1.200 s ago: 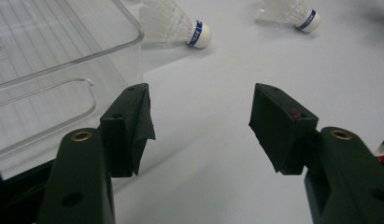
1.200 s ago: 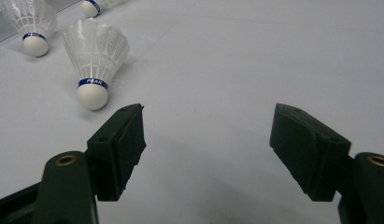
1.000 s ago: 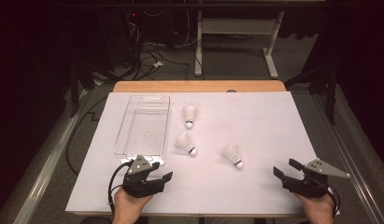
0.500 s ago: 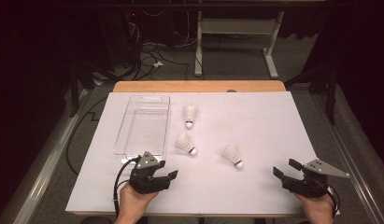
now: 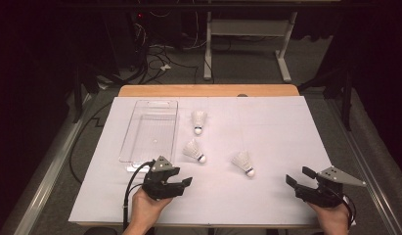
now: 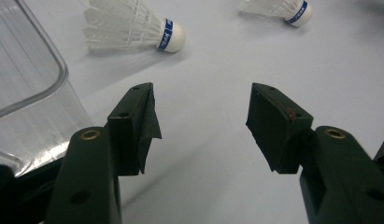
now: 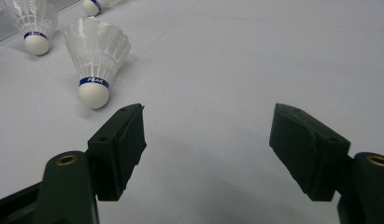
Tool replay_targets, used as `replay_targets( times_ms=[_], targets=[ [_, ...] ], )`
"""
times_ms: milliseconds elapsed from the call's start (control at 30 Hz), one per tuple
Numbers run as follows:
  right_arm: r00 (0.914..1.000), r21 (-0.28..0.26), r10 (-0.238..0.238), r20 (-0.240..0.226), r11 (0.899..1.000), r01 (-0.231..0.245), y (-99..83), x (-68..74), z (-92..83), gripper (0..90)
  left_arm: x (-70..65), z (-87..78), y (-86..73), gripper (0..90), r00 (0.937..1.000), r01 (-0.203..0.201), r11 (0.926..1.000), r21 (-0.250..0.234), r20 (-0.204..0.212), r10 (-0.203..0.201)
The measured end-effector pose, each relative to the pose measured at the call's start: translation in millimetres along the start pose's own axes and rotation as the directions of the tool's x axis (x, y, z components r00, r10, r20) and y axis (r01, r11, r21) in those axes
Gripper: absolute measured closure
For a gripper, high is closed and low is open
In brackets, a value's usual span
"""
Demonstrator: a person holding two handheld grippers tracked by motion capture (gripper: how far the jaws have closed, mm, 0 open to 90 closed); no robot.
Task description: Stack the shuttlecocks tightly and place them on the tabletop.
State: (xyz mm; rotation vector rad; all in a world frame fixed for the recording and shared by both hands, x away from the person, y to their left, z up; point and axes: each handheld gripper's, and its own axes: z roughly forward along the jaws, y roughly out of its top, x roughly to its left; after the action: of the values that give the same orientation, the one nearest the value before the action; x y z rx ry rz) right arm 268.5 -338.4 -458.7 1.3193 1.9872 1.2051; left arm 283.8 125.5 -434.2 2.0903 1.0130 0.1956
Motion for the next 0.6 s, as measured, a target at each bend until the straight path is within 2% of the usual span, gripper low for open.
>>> replay_targets(
  times_ms=[600],
  targets=[
    [1.0,0.0,-0.008,-0.004,1.0,0.008,0.1,-0.1,0.1,27.2,-2.6,6.4,28.2,40.1,0.9998,-0.008,0.9991,0.042,-0.016,0.009]
  ],
)
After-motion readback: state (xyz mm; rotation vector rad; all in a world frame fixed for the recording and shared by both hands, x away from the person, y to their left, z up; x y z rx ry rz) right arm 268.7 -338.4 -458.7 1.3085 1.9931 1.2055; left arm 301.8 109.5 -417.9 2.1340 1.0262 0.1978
